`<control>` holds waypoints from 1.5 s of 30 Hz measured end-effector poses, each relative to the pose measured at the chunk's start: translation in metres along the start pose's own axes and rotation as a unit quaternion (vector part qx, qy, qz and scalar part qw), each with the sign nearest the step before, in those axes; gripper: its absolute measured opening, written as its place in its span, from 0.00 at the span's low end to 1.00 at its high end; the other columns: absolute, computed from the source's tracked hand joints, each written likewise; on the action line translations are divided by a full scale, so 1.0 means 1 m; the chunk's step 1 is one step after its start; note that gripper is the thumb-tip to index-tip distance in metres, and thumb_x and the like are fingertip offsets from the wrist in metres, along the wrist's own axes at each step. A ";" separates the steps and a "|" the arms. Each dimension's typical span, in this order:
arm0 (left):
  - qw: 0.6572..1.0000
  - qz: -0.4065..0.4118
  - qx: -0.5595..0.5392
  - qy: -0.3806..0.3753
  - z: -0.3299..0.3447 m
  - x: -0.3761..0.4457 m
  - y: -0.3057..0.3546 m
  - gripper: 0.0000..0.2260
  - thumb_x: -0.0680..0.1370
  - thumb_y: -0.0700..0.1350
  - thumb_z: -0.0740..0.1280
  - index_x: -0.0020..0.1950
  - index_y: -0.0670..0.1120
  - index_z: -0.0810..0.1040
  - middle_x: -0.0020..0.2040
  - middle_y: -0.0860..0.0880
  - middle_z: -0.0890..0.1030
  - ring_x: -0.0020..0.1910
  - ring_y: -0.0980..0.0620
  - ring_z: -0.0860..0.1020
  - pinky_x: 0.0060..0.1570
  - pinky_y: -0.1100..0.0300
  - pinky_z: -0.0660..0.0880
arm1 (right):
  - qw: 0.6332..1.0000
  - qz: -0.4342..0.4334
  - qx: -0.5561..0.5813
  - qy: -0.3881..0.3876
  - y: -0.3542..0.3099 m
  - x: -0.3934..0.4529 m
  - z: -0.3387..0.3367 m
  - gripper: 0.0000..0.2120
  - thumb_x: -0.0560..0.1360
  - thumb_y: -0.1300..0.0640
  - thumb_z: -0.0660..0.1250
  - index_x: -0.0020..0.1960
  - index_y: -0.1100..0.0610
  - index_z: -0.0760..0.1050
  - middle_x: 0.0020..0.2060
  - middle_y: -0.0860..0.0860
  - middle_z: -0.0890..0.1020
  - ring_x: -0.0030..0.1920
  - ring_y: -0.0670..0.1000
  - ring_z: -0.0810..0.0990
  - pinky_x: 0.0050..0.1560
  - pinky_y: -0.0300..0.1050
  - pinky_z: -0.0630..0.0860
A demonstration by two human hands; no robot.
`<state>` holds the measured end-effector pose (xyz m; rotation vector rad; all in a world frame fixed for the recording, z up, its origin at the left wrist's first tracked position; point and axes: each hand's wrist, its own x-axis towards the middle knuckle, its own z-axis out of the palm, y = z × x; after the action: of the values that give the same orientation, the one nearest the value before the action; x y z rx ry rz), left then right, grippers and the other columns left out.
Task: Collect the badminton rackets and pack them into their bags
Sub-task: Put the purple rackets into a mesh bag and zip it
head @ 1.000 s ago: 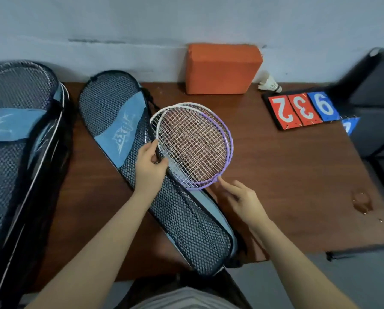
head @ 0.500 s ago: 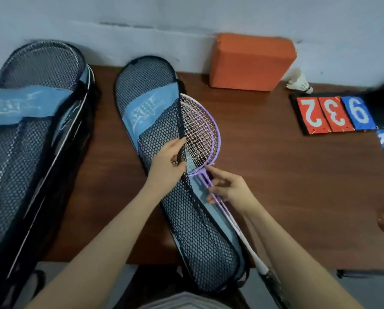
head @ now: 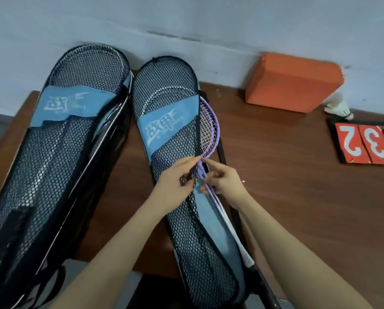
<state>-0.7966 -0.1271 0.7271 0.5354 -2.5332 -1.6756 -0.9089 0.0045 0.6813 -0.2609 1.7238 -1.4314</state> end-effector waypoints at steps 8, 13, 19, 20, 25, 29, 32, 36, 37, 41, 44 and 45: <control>0.997 -0.044 0.036 0.050 -0.011 0.006 -0.025 0.24 0.74 0.34 0.64 0.69 0.46 0.68 0.59 0.52 0.71 0.44 0.60 0.72 0.45 0.73 0.68 | 0.992 -0.013 -0.126 0.023 -0.005 0.029 0.018 0.25 0.75 0.67 0.64 0.70 0.53 0.68 0.26 0.49 0.70 0.30 0.51 0.66 0.32 0.43 0.67; 0.996 -0.048 0.072 0.037 -0.001 0.004 -0.043 0.28 0.75 0.33 0.62 0.74 0.44 0.60 0.55 0.51 0.65 0.48 0.54 0.70 0.48 0.71 0.63 | 0.967 -0.037 -0.250 0.037 -0.006 0.016 0.017 0.22 0.77 0.63 0.62 0.68 0.48 0.70 0.40 0.49 0.77 0.34 0.45 0.71 0.38 0.34 0.67; 0.990 -0.043 0.132 -0.026 0.041 -0.016 -0.056 0.48 0.70 0.32 0.68 0.75 0.52 0.37 0.59 0.52 0.57 0.51 0.50 0.69 0.49 0.61 0.72 | 0.943 -0.052 -0.325 0.042 0.029 -0.039 0.004 0.23 0.74 0.63 0.66 0.68 0.51 0.71 0.49 0.52 0.74 0.51 0.50 0.74 0.52 0.35 0.66; 0.990 -0.040 0.137 -0.016 0.049 -0.025 -0.055 0.48 0.70 0.31 0.68 0.75 0.52 0.37 0.57 0.53 0.57 0.50 0.50 0.70 0.48 0.60 0.73 | 0.941 -0.054 -0.330 0.047 0.038 -0.052 0.001 0.23 0.74 0.63 0.67 0.67 0.50 0.71 0.48 0.49 0.74 0.51 0.49 0.73 0.53 0.37 0.66; 0.986 -0.084 0.145 0.001 0.084 -0.069 -0.048 0.38 0.73 0.35 0.67 0.75 0.47 0.48 0.54 0.53 0.55 0.42 0.51 0.71 0.41 0.62 0.71 | 0.941 -0.051 -0.329 0.058 0.068 -0.108 -0.016 0.19 0.74 0.59 0.68 0.63 0.49 0.74 0.47 0.43 0.74 0.51 0.46 0.74 0.54 0.38 0.69; 0.978 -0.141 0.153 -0.015 0.121 -0.102 -0.040 0.27 0.76 0.42 0.66 0.72 0.42 0.59 0.63 0.46 0.61 0.47 0.53 0.71 0.48 0.68 0.65 | 0.951 -0.047 -0.294 0.087 0.092 -0.149 -0.028 0.16 0.72 0.53 0.70 0.60 0.49 0.77 0.48 0.44 0.78 0.47 0.43 0.77 0.51 0.40 0.74; 0.982 -0.153 0.096 0.050 0.139 -0.118 -0.029 0.23 0.77 0.39 0.65 0.71 0.43 0.64 0.58 0.49 0.64 0.42 0.55 0.71 0.47 0.71 0.64 | 0.959 -0.026 -0.270 0.078 0.108 -0.173 -0.040 0.20 0.70 0.51 0.73 0.60 0.48 0.77 0.50 0.44 0.80 0.49 0.43 0.78 0.53 0.40 0.75; 0.984 -0.124 0.050 0.119 0.142 -0.125 -0.014 0.21 0.76 0.37 0.66 0.68 0.46 0.69 0.52 0.50 0.67 0.38 0.58 0.70 0.43 0.71 0.64 | 0.964 -0.025 -0.263 0.038 0.114 -0.194 -0.051 0.19 0.68 0.53 0.74 0.58 0.48 0.78 0.49 0.46 0.82 0.47 0.46 0.80 0.50 0.42 0.77; 0.985 -0.114 0.043 0.119 0.140 -0.126 -0.010 0.21 0.76 0.36 0.66 0.68 0.46 0.70 0.53 0.50 0.68 0.40 0.58 0.71 0.44 0.71 0.65 | 0.965 -0.028 -0.258 0.041 0.113 -0.196 -0.050 0.17 0.68 0.55 0.74 0.56 0.49 0.78 0.46 0.47 0.83 0.45 0.47 0.81 0.49 0.44 0.78; 0.989 -0.097 0.001 0.110 0.128 -0.136 -0.006 0.21 0.75 0.35 0.65 0.67 0.47 0.71 0.57 0.48 0.71 0.53 0.54 0.73 0.50 0.72 0.70 | 0.977 -0.046 -0.200 0.058 0.104 -0.196 -0.042 0.13 0.68 0.61 0.74 0.52 0.54 0.82 0.38 0.47 0.84 0.37 0.45 0.81 0.41 0.39 0.78; 0.989 -0.085 -0.044 0.115 0.117 -0.144 -0.003 0.22 0.75 0.33 0.66 0.66 0.48 0.72 0.58 0.49 0.73 0.54 0.55 0.75 0.50 0.75 0.71 | 0.992 -0.047 -0.101 0.055 0.096 -0.197 -0.032 0.12 0.68 0.64 0.74 0.51 0.58 0.82 0.34 0.49 0.82 0.34 0.43 0.79 0.39 0.36 0.77; 0.988 -0.082 -0.055 0.115 0.114 -0.147 -0.001 0.22 0.75 0.33 0.66 0.66 0.48 0.72 0.58 0.49 0.73 0.53 0.57 0.75 0.50 0.76 0.71 | 0.993 -0.049 -0.092 0.054 0.095 -0.196 -0.028 0.12 0.68 0.64 0.74 0.51 0.57 0.82 0.35 0.51 0.82 0.34 0.45 0.78 0.41 0.39 0.77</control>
<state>-0.6855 0.0189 0.7001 0.8935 -2.2753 -1.6799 -0.7764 0.1793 0.6898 -0.3791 1.9586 -1.3778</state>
